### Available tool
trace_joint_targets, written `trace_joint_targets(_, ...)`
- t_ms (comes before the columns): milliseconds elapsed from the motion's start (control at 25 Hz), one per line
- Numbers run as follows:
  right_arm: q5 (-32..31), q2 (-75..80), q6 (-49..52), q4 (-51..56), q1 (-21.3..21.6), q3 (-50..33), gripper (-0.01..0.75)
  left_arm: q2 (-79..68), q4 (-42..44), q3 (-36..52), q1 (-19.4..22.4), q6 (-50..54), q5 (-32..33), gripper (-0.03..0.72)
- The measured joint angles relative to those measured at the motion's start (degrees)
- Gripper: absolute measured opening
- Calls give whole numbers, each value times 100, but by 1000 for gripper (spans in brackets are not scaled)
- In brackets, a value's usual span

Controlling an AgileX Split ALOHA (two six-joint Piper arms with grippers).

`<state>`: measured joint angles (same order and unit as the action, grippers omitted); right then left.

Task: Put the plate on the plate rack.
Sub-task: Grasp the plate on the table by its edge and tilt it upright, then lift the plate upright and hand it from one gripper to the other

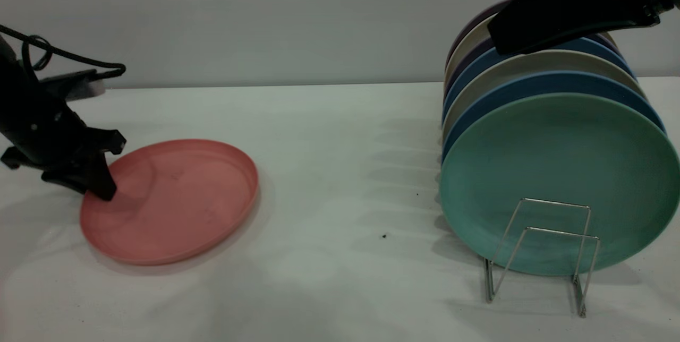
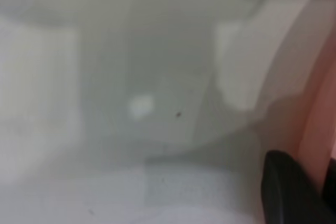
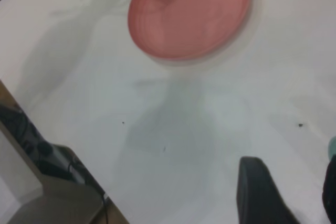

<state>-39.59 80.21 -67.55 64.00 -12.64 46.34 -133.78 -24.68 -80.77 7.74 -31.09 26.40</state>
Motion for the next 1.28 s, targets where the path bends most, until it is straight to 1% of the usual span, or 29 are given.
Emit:
trace_joint_targets(160, -72, 0, -267, 132, -43, 0, 320, 298, -47, 18, -11, -698, 44, 35)
trace_joint_targets(280, -165, 0, -603, 511, -50, 0, 320, 522, -410, 30, -11, -1588, 176, 27)
trace_joint_targets(400, -268, 21, -862, 753, -50, 71, 320, 685, -992, 34, -11, -2645, 558, 24)
trace_joint_targets(560, -574, 185, -932, 817, -50, 392, 320, 963, -1679, 51, -11, -3730, 1106, 24)
trace_joint_targets(680, -743, 375, -932, 836, -50, 639, 320, 1216, -1865, 51, -11, -4096, 1416, 24)
trace_joint_targets(880, -1019, 831, -944, 802, -50, 1026, 320, 1563, -1843, 51, -57, -4451, 1896, 24)
trace_joint_targets(960, -1141, 1025, -944, 696, -50, 1175, 320, 1665, -1695, 51, -180, -4533, 2064, 24)
trace_joint_targets(1080, -1230, 1293, -944, 531, -129, 1340, 320, 1758, -1352, 57, -518, -4540, 2186, 24)
trace_joint_targets(1280, -1191, 1569, -946, 125, -514, 1683, 320, 1796, -663, 57, -1223, -4231, 2189, 24)
